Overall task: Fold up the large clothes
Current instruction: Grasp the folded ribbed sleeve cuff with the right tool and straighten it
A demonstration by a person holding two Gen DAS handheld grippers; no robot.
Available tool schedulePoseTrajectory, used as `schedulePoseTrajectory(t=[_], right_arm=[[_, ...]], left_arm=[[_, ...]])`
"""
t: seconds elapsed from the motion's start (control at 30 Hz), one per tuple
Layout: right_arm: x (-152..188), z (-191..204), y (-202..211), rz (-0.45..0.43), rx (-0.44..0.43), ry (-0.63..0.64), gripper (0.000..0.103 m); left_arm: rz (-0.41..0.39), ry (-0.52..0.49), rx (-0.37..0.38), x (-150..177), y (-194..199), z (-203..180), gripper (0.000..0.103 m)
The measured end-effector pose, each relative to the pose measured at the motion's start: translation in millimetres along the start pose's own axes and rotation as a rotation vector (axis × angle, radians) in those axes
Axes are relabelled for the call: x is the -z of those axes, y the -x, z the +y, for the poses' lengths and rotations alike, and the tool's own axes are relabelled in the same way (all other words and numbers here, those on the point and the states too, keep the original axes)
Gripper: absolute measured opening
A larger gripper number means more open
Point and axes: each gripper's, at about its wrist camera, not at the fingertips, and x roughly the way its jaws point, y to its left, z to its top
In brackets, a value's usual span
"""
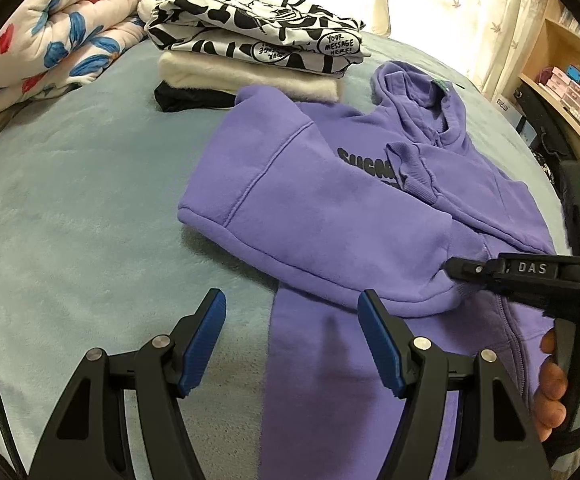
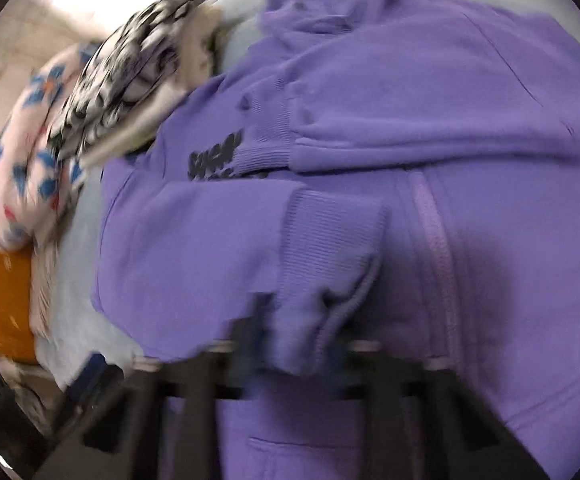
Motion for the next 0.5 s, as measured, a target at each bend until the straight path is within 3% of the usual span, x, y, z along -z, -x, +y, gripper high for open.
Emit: schedulePoseTrajectory(t=[0.1,0.17,0.3,0.4,0.5], right_arm=[[-7,29,31,-0.117,0.017,0.171,0.011],[-16,48,68,-0.255,0.037,0.284,0.011],[-45,46,128,-0.468,0.113,0.353,0.011],[-65,15,146,-0.521,0.190,0.316,0.011],[-87,-32,140,-0.498,0.260,0.255,0.011]], left_arm=[[-0.008,0.008,-0.010,-1,0,0,0.067],[-0.012,0.009,-0.014,-2,1,-1,0.067],[-0.017,0.004,-0.020,-4,1,-7,0.067],[-0.016,-0.009,-0.022,-5,-1,-14,0.067],[-0.011,-0.025,-0.025,-9,-7,-22,0.067]])
